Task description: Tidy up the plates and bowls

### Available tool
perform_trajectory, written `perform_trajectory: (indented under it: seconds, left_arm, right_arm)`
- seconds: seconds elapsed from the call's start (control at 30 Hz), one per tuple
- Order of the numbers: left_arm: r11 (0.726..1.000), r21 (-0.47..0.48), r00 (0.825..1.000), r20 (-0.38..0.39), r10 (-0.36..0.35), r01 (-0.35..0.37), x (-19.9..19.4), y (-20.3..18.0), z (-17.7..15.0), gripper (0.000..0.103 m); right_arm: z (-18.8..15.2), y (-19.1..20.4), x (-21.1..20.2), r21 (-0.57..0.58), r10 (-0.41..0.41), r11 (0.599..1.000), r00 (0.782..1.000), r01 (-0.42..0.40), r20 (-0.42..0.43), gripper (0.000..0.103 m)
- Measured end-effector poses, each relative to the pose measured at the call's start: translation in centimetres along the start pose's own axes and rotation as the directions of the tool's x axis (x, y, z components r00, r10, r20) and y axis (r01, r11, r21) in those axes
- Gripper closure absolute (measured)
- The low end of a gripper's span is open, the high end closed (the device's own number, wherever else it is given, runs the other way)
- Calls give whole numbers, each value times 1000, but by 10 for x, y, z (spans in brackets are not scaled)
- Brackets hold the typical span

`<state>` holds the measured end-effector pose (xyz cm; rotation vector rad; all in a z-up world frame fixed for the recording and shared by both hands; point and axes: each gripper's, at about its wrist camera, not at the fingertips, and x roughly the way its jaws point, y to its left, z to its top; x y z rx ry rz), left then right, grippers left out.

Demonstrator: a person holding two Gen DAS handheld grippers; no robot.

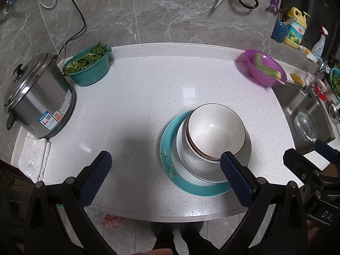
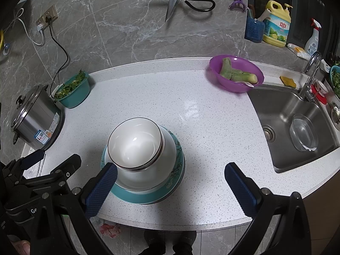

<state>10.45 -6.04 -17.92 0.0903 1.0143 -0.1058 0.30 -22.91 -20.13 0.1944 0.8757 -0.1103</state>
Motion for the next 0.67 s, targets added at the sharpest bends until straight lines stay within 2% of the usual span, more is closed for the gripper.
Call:
perform_trajectory:
  seconds: [0.67]
  left_arm:
    - [1000,5,1000,17,3,-3,-3,-3,1,0]
  right_arm:
    - [-1,-2,0,4,-1,1000,1000,1,-3,0]
